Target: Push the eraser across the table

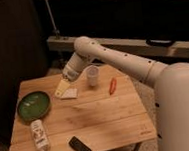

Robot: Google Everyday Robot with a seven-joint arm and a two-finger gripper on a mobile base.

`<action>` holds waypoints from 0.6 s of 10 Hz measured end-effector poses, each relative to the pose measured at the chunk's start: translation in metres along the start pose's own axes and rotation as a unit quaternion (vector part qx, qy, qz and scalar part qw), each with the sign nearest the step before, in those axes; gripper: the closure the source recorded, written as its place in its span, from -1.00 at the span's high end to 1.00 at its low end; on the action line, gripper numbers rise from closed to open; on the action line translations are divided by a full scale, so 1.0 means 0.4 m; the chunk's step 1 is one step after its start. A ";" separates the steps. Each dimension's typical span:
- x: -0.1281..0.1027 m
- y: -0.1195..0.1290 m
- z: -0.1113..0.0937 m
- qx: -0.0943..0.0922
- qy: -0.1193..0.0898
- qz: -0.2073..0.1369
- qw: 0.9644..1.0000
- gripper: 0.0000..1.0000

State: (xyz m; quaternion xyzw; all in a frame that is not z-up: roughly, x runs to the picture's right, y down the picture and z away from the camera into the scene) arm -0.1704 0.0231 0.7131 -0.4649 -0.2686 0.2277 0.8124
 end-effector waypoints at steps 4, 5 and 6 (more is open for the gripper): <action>0.029 0.077 0.020 0.028 0.021 -0.017 0.999 0.60; 0.041 0.116 0.036 0.032 0.027 -0.021 0.999 0.60; 0.072 0.174 0.056 0.036 0.035 -0.022 0.998 0.60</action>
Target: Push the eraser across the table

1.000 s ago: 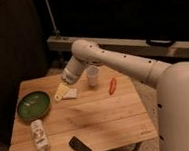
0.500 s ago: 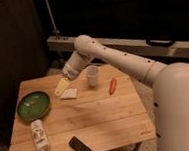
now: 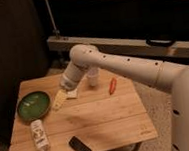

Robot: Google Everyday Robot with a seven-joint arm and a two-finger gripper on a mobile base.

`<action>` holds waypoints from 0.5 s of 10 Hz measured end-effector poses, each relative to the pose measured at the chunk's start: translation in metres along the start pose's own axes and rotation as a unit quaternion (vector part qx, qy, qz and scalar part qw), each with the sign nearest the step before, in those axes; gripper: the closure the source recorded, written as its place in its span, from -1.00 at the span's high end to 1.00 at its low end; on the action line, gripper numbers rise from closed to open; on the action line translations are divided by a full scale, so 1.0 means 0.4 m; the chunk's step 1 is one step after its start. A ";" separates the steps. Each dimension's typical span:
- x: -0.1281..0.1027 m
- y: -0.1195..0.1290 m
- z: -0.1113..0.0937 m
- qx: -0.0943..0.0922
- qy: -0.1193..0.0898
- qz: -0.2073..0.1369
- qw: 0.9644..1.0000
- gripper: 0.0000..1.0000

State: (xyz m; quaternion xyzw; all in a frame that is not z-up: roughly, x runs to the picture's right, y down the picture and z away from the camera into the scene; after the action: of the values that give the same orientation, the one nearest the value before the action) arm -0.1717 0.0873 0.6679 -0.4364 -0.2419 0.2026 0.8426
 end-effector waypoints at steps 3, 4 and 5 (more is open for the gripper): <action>0.110 0.138 0.032 -0.014 0.021 -0.005 1.000 0.60; 0.119 0.156 0.034 -0.030 0.025 -0.014 0.999 0.60; 0.118 0.161 0.027 -0.038 0.024 -0.019 0.999 0.60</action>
State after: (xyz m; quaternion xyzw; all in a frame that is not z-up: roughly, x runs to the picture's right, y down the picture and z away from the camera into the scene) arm -0.1488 0.1550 0.6305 -0.4679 -0.2373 0.1667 0.8348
